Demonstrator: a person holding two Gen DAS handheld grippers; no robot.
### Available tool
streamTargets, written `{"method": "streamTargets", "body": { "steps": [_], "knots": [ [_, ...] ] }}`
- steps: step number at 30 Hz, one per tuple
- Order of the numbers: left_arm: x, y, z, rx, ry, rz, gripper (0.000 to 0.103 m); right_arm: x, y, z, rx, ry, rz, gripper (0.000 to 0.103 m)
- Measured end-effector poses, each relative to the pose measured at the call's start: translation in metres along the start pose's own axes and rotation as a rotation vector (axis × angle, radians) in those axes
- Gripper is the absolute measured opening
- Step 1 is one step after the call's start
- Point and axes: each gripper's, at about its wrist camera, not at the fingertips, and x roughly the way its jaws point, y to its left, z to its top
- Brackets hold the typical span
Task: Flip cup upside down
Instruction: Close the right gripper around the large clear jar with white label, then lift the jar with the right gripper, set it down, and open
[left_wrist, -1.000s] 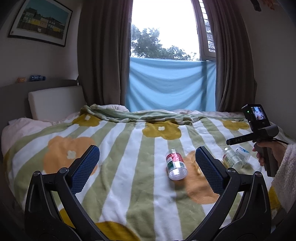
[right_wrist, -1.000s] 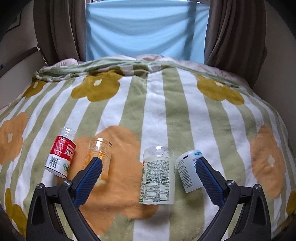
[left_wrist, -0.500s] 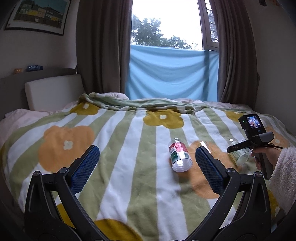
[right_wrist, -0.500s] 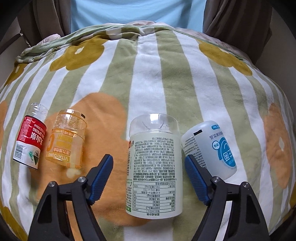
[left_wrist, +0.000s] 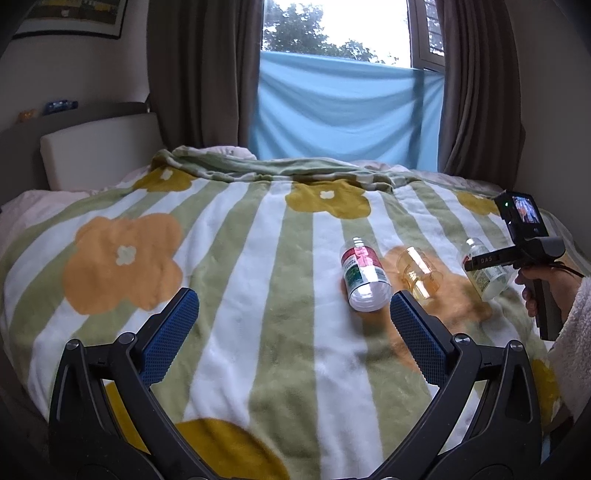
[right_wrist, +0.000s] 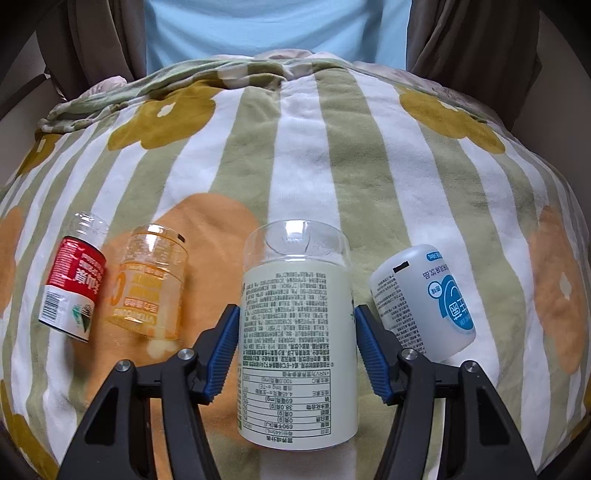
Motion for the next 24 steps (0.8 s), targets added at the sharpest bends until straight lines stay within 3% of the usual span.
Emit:
{"method": "streamTargets", "body": {
  "steps": [7, 12, 24],
  "knots": [
    [0.001, -0.004, -0.005, 0.009, 0.045, -0.015, 0.103, -0.062, 0.034, -0.022, -0.070, -0.092, 0.098, 0.058],
    [0.000, -0.007, -0.013, 0.026, 0.077, -0.012, 0.103, -0.087, 0.065, -0.052, -0.122, -0.101, 0.175, 0.058],
    [-0.022, 0.005, -0.029, 0.044, 0.068, -0.003, 0.103, -0.067, 0.121, -0.109, -0.152, -0.011, 0.231, 0.058]
  ]
}}
